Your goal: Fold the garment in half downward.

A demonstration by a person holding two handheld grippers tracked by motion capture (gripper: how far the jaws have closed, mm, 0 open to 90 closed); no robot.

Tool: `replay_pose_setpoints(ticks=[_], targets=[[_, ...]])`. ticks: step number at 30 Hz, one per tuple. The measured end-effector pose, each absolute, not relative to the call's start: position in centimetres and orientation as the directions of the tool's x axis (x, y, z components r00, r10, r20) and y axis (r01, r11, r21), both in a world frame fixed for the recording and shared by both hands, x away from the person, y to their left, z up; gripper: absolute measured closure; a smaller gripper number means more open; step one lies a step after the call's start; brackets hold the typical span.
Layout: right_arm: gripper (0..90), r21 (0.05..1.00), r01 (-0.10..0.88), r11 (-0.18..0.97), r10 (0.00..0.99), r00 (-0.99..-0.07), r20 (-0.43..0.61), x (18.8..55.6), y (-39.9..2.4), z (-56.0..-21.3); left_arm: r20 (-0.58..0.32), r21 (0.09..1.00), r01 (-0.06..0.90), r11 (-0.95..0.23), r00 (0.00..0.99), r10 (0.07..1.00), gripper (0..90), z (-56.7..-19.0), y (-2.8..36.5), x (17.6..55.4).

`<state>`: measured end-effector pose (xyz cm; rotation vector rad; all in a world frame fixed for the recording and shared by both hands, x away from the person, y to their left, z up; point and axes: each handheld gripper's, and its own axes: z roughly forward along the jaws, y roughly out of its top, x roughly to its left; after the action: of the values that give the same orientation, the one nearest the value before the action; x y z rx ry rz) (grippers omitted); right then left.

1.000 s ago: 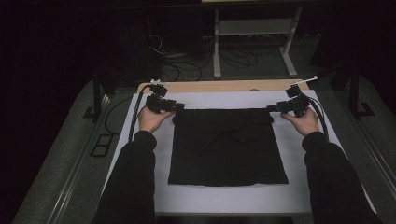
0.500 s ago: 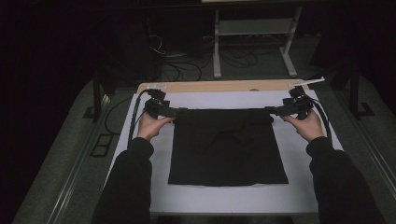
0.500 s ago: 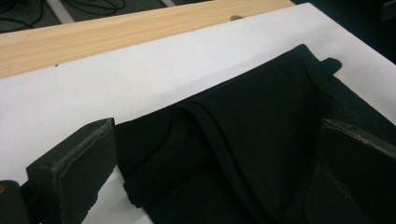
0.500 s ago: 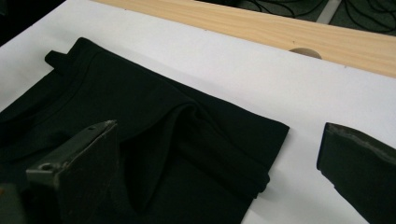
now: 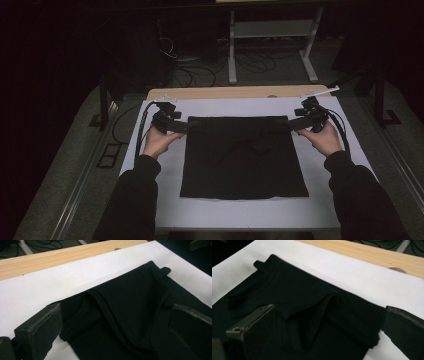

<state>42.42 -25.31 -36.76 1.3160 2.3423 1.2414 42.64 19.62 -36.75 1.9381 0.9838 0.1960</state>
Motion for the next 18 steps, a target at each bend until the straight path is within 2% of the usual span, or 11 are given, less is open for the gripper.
replay_pose_setpoints(ticks=[8, 18], targets=[[0.0, 0.736, 0.616, 0.282, 0.754, -0.617, 0.227, 41.8, -24.3, -37.5, -0.232, 0.776, 0.549, -0.31, 0.706, 0.669, 0.0, -37.3, 18.3, 41.9], [0.0, 0.73, 0.607, 0.315, 0.728, -0.648, 0.224, 41.2, -22.9, -38.1, -0.244, 0.769, 0.553, -0.321, 0.717, 0.653, 0.0, -38.2, 17.6, 41.1]])
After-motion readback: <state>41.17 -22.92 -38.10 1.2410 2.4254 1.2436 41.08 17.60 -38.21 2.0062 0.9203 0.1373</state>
